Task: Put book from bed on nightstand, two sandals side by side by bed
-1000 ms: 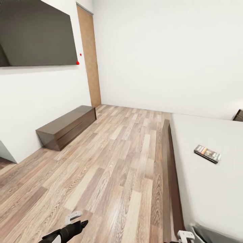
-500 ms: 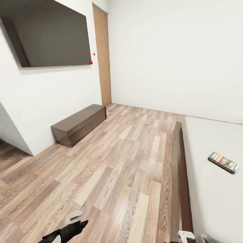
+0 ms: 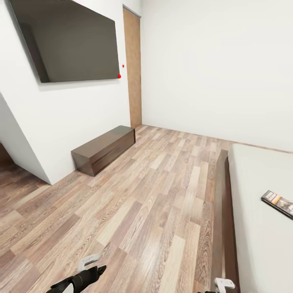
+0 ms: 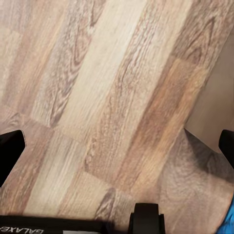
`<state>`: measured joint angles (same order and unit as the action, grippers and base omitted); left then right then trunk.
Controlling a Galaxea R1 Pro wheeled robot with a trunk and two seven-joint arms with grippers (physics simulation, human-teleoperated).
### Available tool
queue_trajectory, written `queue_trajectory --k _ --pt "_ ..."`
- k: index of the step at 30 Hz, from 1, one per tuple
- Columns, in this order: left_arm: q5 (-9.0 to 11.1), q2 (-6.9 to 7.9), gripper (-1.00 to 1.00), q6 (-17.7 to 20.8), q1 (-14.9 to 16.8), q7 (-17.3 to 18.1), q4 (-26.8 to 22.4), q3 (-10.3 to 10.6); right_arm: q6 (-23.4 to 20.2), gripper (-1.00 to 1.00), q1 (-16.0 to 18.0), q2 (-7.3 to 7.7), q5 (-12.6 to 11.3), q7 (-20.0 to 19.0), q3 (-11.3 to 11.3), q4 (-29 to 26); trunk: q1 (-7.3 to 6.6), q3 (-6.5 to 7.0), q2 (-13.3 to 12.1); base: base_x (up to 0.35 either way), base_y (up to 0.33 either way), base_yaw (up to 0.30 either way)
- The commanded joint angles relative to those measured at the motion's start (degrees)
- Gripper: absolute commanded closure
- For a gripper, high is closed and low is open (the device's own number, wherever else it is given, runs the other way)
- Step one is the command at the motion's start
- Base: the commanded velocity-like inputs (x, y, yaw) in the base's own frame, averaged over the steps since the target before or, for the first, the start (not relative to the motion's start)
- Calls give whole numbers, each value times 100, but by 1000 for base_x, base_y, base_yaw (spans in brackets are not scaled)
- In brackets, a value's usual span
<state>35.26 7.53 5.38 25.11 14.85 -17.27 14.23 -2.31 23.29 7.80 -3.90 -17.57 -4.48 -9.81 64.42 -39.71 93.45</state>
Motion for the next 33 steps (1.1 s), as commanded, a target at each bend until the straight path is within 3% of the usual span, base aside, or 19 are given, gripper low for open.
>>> queue_trajectory --k 1,19,33 --pt "51 3 -100 33 3 10 -4 18 -24 -100 0 1 -40 -36 -44 -3 -23 11 -39 0 0 252" --pt "51 3 -100 33 3 10 -4 20 -24 -100 0 0 -40 -36 -44 -3 -419 282 -761 0 0 262" --pt "51 3 -100 33 3 10 -5 27 -24 -100 0 2 -40 -36 -44 -3 -726 530 -1323 0 0 30"
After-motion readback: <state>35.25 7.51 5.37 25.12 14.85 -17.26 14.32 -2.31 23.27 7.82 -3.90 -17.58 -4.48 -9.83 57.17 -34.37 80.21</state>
